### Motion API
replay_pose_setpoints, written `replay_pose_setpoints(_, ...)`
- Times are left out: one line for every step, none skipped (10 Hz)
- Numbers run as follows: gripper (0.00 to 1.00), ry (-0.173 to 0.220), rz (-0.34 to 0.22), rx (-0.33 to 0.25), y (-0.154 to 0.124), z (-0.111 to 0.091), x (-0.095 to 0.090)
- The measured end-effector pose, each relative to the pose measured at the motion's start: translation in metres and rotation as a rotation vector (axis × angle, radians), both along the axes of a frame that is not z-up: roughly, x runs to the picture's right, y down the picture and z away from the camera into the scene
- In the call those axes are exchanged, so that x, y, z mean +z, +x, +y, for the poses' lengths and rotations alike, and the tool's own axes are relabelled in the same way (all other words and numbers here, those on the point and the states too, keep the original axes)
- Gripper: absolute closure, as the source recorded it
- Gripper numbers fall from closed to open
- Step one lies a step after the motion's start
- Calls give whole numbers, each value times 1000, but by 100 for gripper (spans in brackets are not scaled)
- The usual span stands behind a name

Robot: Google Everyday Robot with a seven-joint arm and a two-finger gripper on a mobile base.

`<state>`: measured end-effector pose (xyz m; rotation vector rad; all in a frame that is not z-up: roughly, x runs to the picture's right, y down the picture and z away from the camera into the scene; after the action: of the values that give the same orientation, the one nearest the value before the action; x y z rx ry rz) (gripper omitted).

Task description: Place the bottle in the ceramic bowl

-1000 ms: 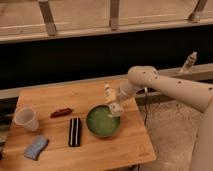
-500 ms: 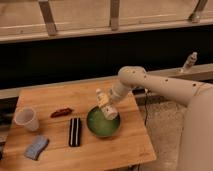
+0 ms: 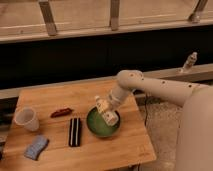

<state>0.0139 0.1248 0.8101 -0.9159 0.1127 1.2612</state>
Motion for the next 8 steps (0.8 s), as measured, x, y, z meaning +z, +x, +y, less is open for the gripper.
replay_pose_setpoints(80, 0, 0, 0, 0, 0, 0)
replay_pose_setpoints(70, 0, 0, 0, 0, 0, 0)
replay_pose_setpoints(61, 0, 0, 0, 0, 0, 0)
replay_pose_setpoints(52, 0, 0, 0, 0, 0, 0)
replay_pose_setpoints(40, 0, 0, 0, 0, 0, 0)
replay_pose_setpoints(32, 0, 0, 1, 0, 0, 0)
replay_pose_setpoints(22, 0, 1, 1, 0, 0, 0)
replay_pose_setpoints(20, 0, 1, 1, 0, 0, 0)
